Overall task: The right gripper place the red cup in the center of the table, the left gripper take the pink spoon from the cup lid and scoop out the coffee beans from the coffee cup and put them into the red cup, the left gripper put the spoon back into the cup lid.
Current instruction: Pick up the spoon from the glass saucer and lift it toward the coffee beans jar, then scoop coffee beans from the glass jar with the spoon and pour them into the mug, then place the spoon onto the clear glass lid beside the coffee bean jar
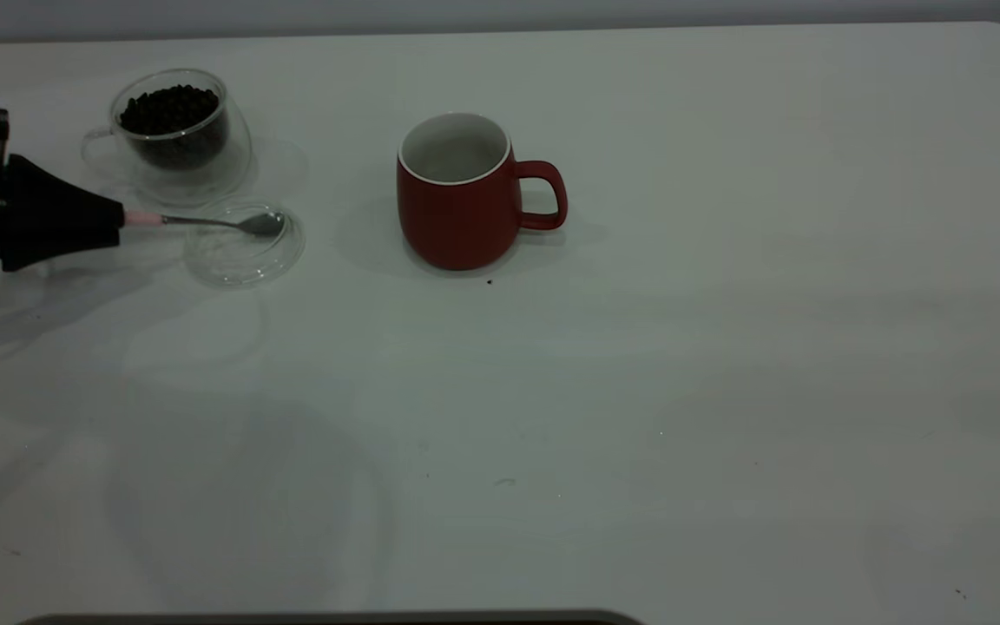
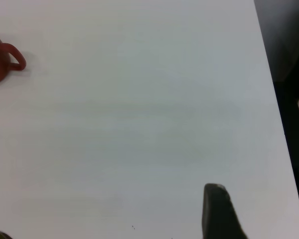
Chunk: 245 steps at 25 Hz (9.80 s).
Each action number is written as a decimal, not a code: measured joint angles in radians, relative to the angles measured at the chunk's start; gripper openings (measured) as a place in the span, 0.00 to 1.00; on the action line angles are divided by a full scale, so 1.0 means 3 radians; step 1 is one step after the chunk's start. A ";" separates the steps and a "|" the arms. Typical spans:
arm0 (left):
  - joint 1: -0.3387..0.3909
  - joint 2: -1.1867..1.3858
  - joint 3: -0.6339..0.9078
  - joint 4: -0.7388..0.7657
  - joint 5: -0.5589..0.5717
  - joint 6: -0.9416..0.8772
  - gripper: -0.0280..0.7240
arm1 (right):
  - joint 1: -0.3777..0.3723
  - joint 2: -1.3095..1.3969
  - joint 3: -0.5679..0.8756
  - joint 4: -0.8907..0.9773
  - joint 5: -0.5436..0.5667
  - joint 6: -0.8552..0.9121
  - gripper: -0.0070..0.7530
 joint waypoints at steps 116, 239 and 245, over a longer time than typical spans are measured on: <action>0.0329 -0.0337 -0.0482 0.0285 0.0611 -0.0546 0.21 | 0.0000 0.0000 0.0000 0.0000 0.0003 -0.0001 0.58; 0.0408 0.0070 0.0128 -0.0189 0.0456 0.0328 0.79 | 0.0000 0.0000 0.0000 0.0002 0.0003 -0.0005 0.58; 0.0638 -0.0213 0.0128 -0.0177 0.0630 0.0130 0.78 | 0.0000 0.0000 0.0000 0.0002 0.0003 -0.0005 0.58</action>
